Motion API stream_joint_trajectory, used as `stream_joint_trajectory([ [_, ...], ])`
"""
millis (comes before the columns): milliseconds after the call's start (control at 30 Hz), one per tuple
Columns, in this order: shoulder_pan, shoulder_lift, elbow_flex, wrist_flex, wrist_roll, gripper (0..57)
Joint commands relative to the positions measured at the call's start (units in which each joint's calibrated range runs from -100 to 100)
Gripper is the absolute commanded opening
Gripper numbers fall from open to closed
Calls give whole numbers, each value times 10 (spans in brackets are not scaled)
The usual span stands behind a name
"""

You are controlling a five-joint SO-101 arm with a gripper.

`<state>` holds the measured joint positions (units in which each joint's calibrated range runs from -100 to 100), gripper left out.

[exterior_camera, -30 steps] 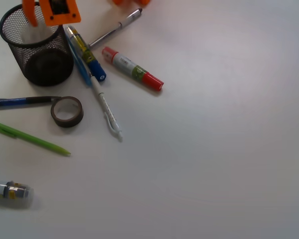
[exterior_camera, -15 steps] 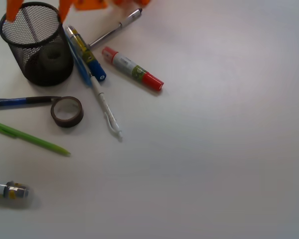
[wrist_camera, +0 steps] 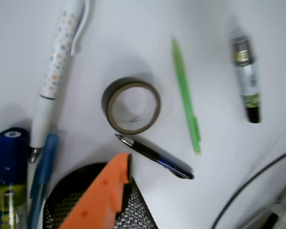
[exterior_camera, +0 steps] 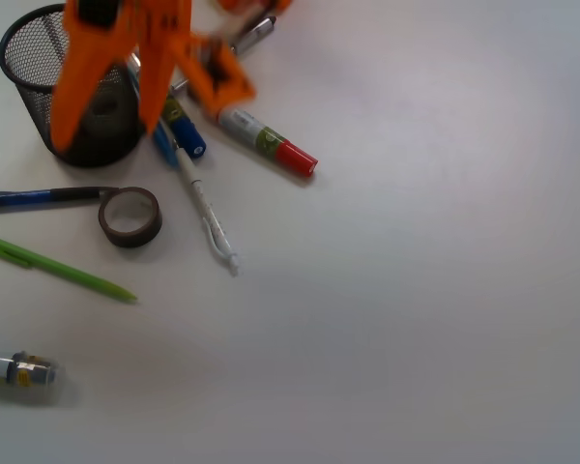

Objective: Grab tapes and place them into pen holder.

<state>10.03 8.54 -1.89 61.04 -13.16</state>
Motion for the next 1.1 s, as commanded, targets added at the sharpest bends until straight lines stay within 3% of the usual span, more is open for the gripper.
stream_joint_trajectory([
  [0,3,77,-113,38,1,366],
  [633,-12,474,-620,288,-48,365],
  [1067,-4,531,-742,384,-78,365],
])
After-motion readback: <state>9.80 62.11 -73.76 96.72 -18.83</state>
